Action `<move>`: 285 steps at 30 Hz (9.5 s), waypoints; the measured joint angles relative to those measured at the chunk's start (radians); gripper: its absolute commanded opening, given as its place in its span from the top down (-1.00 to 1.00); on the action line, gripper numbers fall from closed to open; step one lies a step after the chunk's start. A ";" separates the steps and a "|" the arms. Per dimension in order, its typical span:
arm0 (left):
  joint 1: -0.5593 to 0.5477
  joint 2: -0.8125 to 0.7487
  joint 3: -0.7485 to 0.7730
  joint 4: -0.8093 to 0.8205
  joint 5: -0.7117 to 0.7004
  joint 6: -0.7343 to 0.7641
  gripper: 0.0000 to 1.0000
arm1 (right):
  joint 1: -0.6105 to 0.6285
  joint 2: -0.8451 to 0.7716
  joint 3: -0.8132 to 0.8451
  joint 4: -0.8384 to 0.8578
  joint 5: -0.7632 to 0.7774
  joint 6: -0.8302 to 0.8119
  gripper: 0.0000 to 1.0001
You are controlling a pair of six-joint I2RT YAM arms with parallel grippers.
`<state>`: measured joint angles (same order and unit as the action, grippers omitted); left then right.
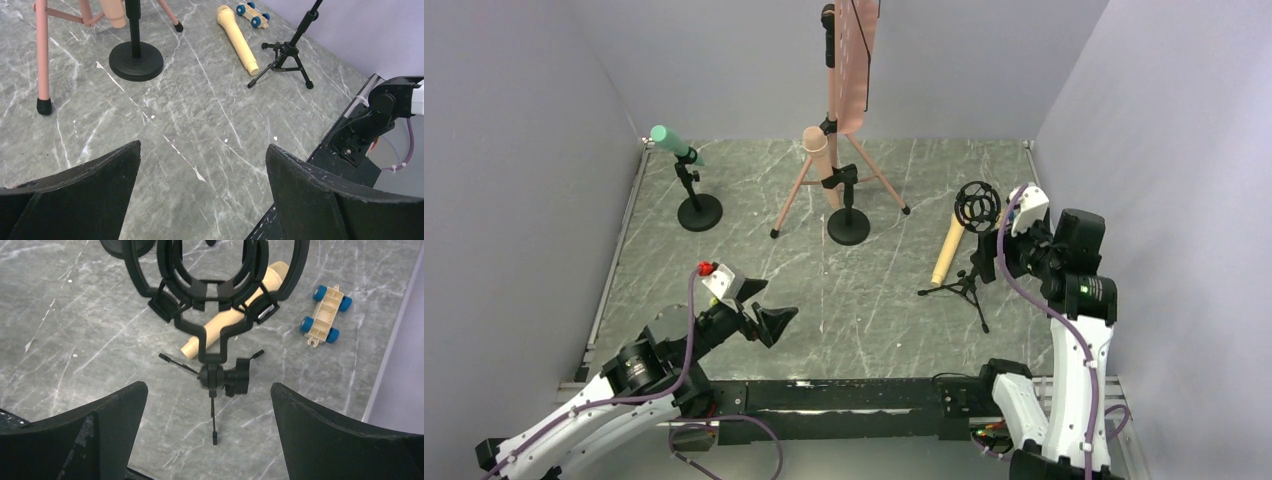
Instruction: Attach the microphones to the stand
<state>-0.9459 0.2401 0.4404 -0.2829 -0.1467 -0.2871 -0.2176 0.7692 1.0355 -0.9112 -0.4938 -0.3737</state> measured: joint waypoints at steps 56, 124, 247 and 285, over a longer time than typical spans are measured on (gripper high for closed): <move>0.000 0.035 -0.008 -0.056 -0.017 -0.038 -0.99 | 0.449 0.219 0.066 0.120 -0.299 -0.060 0.69; 0.000 -0.062 0.047 -0.121 -0.025 -0.146 -0.99 | 0.299 0.408 -0.137 0.599 0.285 0.771 -0.89; -0.119 0.743 0.917 -0.232 0.339 0.106 1.00 | 0.166 0.116 0.361 0.315 -0.813 0.390 -0.99; -0.118 0.851 0.867 -0.275 0.509 0.106 1.00 | 0.484 0.316 0.378 0.407 -1.004 0.359 -0.63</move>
<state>-1.0637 1.0912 1.3075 -0.5579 0.3618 -0.1810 0.2661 1.0851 1.4132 -0.5045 -1.4982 -0.0151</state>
